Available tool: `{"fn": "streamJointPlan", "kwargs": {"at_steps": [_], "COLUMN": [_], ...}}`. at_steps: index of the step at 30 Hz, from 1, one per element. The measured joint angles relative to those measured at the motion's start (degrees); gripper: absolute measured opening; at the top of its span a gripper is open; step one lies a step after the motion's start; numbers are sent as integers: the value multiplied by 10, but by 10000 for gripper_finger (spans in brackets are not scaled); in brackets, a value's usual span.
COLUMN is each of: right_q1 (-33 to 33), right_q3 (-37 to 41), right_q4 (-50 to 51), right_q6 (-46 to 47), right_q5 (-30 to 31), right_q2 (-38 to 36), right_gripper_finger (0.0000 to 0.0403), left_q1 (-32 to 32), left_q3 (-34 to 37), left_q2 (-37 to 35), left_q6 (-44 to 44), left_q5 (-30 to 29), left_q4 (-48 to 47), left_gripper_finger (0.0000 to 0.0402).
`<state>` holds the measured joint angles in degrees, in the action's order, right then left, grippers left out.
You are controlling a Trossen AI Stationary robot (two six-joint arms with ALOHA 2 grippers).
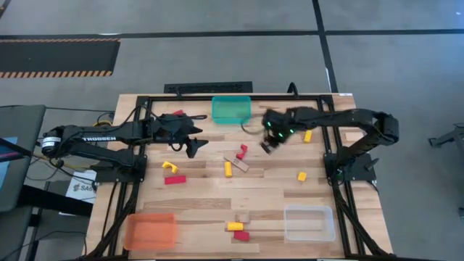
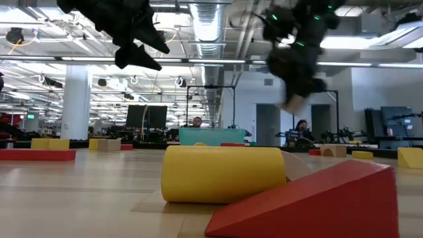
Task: Sort & place blocks by color
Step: Put the light brown block into the blue bin, then put the yellow block into the orange bin
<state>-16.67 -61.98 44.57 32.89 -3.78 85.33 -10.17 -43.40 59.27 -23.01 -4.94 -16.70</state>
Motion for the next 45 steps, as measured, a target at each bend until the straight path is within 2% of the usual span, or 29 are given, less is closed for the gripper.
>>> {"fn": "streamJointPlan", "kwargs": {"at_steps": [4, 8, 14, 18, 20, 23, 27, 32, 37, 39, 42, 45], "right_q1": [-35, -82, -114, -123, -128, -134, -138, -142, -137, -127, -110, -94], "right_q3": [-75, -156, -294, -371, -400, -430, -441, -441, -442, -442, -436, -410], "right_q4": [-153, -236, -206, -141, -104, -74, -57, -40, 15, 53, 114, 154], "right_q6": [-53, -96, -162, -166, -171, -182, -185, -186, -198, -209, -235, -244], "right_q5": [5, 5, -19, -25, -23, -22, -24, -24, -26, -26, -22, -22], "right_q2": [50, 145, 278, 339, 363, 384, 388, 368, 316, 291, 253, 221], "right_gripper_finger": [120, 120, 120, 123, 153, 226, 303, 349, 354, 349, 339, 330], "left_q1": [0, 0, 5, 14, 19, 25, 34, 38, 38, 39, 51, 68], "left_q3": [1, 5, 5, 5, 5, 5, 5, 5, 5, 5, 5, 5], "left_q2": [0, 0, 0, 0, 0, 0, 0, 0, 0, 0, 0, 0], "left_q6": [-47, -89, -141, -149, -151, -152, -149, -142, -104, -102, -90, -90], "left_q5": [-3, -4, 18, 13, 0, 0, 4, 30, 51, 80, 134, 146], "left_q4": [-44, -85, -111, -118, -126, -138, -154, -161, -170, -190, -245, -319], "left_gripper_finger": [284, 284, 284, 284, 284, 284, 283, 283, 283, 283, 283, 283]}}
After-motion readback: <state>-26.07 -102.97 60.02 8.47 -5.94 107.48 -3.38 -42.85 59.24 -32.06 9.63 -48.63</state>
